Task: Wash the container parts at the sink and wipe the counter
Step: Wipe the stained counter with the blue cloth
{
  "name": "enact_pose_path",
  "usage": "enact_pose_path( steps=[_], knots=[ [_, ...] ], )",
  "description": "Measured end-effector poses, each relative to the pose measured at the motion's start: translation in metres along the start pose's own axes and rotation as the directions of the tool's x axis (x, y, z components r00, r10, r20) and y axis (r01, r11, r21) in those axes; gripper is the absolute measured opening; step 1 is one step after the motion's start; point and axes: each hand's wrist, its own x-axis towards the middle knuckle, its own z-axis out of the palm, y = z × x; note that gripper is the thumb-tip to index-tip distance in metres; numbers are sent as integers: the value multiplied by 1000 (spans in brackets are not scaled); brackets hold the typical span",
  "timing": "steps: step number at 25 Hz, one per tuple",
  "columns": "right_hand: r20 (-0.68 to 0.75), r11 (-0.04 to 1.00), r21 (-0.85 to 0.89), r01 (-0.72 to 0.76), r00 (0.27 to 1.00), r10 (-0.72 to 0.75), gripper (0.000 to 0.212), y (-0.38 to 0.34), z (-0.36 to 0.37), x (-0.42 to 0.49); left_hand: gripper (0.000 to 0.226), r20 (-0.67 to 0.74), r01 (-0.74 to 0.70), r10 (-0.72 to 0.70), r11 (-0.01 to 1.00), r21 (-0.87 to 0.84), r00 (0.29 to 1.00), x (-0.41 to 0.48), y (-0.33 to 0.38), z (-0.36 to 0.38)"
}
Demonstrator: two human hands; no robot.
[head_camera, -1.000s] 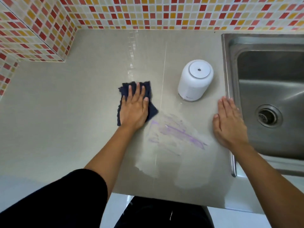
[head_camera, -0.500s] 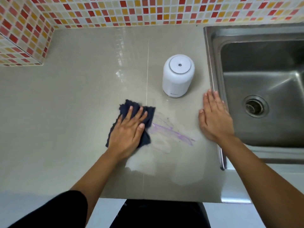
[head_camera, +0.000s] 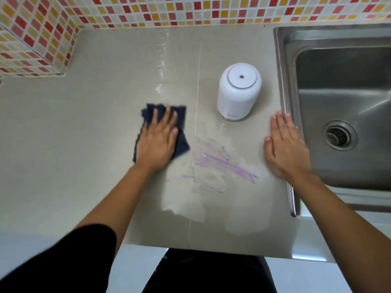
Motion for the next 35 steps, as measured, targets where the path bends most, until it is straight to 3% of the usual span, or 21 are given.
enact_pose_path(
  steps=[2, 5, 8, 9, 10, 12, 15, 17, 20, 22, 24, 25, 27, 29, 30, 32, 35],
  knots=[
    [24, 1000, 8, 15, 1000, -15, 66, -2, 2, -3, 55, 61, -88, 86, 996, 33, 994, -88, -18, 3],
    [15, 1000, 19, 1, 1000, -2, 66, -5, 3, -4, 60, 2, -25, 25, 998, 56, 1000, -123, -87, -16],
    [23, 1000, 23, -12, 1000, 11, 65, -5, 3, -1, 51, -96, 350, -349, 937, -6, 932, -39, -122, -27],
    [26, 1000, 27, -12, 1000, 11, 65, -4, 3, 0, 50, -111, 399, -399, 917, -18, 910, -10, -113, -25],
    [32, 1000, 30, -9, 999, 8, 65, -5, 2, -1, 49, -110, 386, -386, 922, -26, 916, 10, -94, -20],
    [38, 999, 44, 0, 999, -2, 66, -5, 4, -3, 51, -84, 184, -184, 983, -5, 979, 14, -48, -8],
    [49, 994, 106, -7, 999, 2, 68, -2, 0, -8, 52, -31, -47, 47, 999, 22, 998, -76, -21, 3],
    [17, 982, 189, -20, 1000, 18, 67, -8, -7, -12, 55, 30, -11, 10, 1000, 15, 999, -128, -46, -5],
    [-60, 894, 447, 23, 998, 4, 71, -37, -17, 3, 57, -58, 167, -165, 985, 31, 985, -86, -119, -22],
    [10, 759, 651, -16, 1000, 13, 87, -53, -19, 27, 51, -120, 336, -332, 942, 15, 936, -6, -132, -28],
    [52, 583, 811, -47, 999, 8, 101, -61, -19, 49, 49, -119, 352, -351, 936, -15, 929, 62, -102, -26],
    [46, 511, 858, -47, 999, 14, 104, -62, -17, 55, 50, -99, 286, -287, 958, -20, 953, 80, -77, -21],
    [37, 455, 889, -50, 999, 37, 104, -57, -11, 64, 52, -37, 25, -25, 1000, 1, 999, 73, -33, -10],
    [69, 472, 878, -76, 997, 33, 100, -58, -12, 67, 54, 58, -249, 248, 968, 18, 967, 18, -24, -6],
    [85, 489, 868, -86, 996, 26, 97, -59, -12, 67, 55, 77, -319, 317, 948, 14, 945, -9, -36, -7],
    [101, 496, 862, -101, 995, 26, 93, -63, -14, 69, 57, 34, -293, 292, 956, 31, 956, -18, -82, -19],
    [76, 517, 850, -101, 995, 70, 89, -58, -21, 75, 63, -77, 9, -7, 999, 35, 997, 61, -117, -31]
  ],
)
